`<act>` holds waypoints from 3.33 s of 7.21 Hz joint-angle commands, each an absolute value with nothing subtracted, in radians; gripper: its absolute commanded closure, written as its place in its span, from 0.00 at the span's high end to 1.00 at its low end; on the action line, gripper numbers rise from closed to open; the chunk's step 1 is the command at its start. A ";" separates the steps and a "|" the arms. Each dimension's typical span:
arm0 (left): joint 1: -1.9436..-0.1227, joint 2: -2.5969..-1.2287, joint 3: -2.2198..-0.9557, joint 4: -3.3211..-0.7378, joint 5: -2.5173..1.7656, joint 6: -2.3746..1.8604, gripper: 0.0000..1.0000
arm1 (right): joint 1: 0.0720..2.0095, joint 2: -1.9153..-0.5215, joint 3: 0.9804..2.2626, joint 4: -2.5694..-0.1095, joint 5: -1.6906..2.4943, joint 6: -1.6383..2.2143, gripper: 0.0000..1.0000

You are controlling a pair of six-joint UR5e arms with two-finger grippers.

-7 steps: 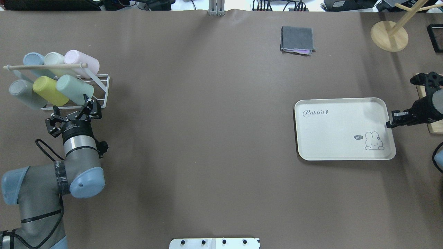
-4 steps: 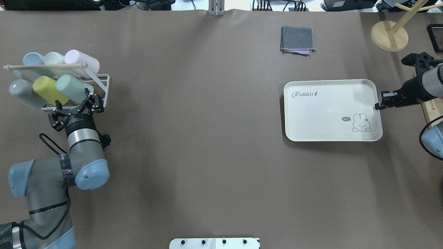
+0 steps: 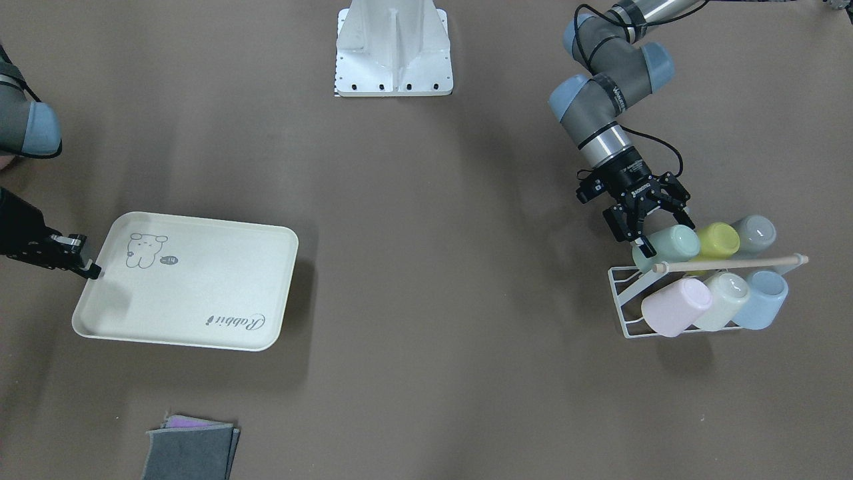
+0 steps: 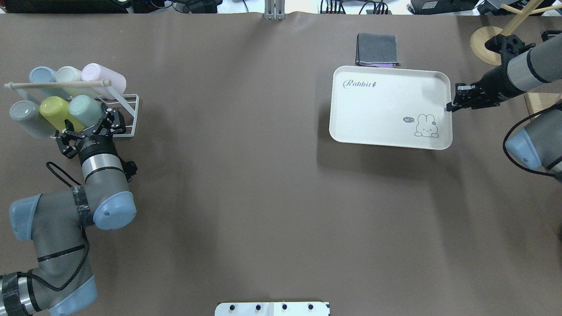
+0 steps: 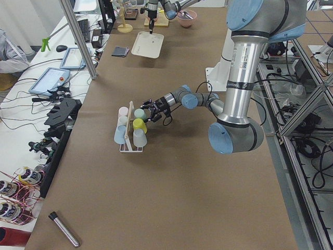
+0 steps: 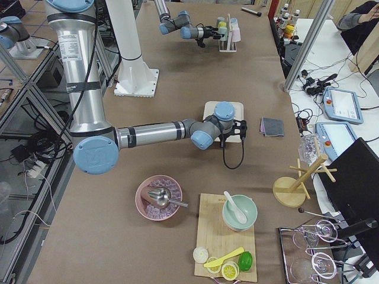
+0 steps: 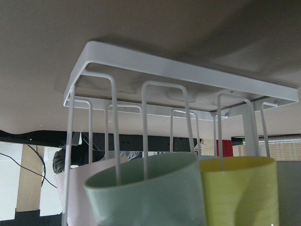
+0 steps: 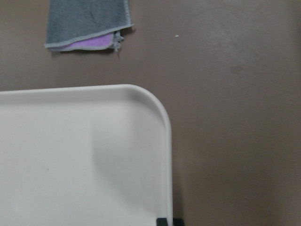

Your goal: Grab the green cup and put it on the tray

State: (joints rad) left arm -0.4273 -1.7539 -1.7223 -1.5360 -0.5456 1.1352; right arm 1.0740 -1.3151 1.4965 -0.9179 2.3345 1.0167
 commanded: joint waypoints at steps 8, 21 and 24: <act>-0.451 -1.796 -1.692 -1.528 -0.548 1.154 0.37 | 0.793 -1.080 1.424 -0.913 2.274 1.147 0.00; -0.517 -1.763 -1.988 -1.538 -0.612 1.612 0.29 | 0.706 -0.982 1.331 -0.911 2.183 1.233 0.76; -0.518 -1.775 -2.006 -1.710 -0.646 1.576 0.27 | 0.754 -0.995 1.400 -0.919 2.200 1.262 1.00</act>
State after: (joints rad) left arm -0.5182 -1.7681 -2.0022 -1.6315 -0.6265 1.5924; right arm 0.7209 -0.9842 1.3551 -0.9130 2.1878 1.2484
